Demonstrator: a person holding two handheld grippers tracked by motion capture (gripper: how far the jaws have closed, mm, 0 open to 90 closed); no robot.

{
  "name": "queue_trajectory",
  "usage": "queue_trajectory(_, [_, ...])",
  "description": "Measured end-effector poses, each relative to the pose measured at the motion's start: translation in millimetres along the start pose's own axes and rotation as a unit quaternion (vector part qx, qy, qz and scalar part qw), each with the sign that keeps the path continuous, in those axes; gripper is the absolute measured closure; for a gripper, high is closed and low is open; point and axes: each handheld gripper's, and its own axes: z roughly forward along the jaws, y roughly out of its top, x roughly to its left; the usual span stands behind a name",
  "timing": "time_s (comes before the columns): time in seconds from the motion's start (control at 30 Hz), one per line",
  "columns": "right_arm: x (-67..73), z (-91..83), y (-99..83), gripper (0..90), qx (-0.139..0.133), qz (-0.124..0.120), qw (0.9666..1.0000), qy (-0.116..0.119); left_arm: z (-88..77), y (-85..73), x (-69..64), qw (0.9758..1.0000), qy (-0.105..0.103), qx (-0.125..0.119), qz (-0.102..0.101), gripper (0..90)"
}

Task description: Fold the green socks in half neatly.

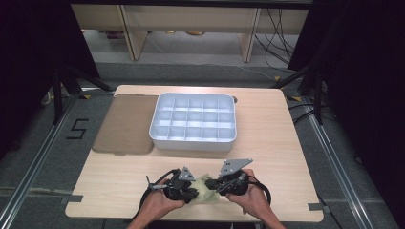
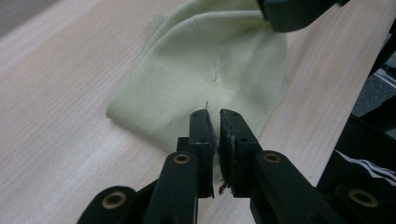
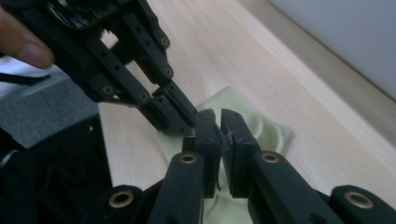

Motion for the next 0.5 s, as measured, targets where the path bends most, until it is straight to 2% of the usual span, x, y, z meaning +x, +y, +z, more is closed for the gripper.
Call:
queue_trajectory(0.03, [-1.2,6.5,-2.4,86.3,0.019,-0.01,0.9997,-0.008,0.8,-0.7,0.0,1.0,0.001,-0.001,0.0,83.4])
queue_trajectory(0.1, [-5.2,12.3,-8.8,87.3,0.04,0.007,0.999,-0.015,2.8,-1.7,-2.1,0.9995,0.0,-0.018,-0.026,84.4])
queue_trajectory(0.13, [-9.2,14.5,-12.6,87.9,0.049,0.014,0.9986,-0.017,-0.4,-1.6,1.7,1.0,0.001,0.0,0.001,84.7])
queue_trajectory(0.27, [-17.2,8.8,-24.7,89.7,0.067,0.031,0.9966,-0.036,-0.1,-2.8,2.1,1.0,0.0,-0.003,-0.003,85.2])
queue_trajectory(0.37, [-21.7,6.8,-31.1,89.7,0.061,0.038,0.9966,-0.04,-0.2,-2.0,2.0,1.0,0.002,-0.001,0.003,85.2])
queue_trajectory(0.43, [-20.3,3.9,-29.1,89.6,0.052,0.036,0.9974,-0.035,-1.0,-1.9,1.0,1.0,0.005,-0.002,0.0,84.3])
queue_trajectory(0.47, [-20.7,1.7,-26.8,89.5,0.054,0.026,0.9975,-0.038,-1.1,-1.4,0.1,0.9999,0.006,-0.014,-0.008,83.6])
queue_trajectory(0.5, [-19.1,-1.3,-23.7,89.3,0.046,0.027,0.9979,-0.038,-4.7,0.1,2.3,0.9999,0.009,-0.007,0.002,83.2])
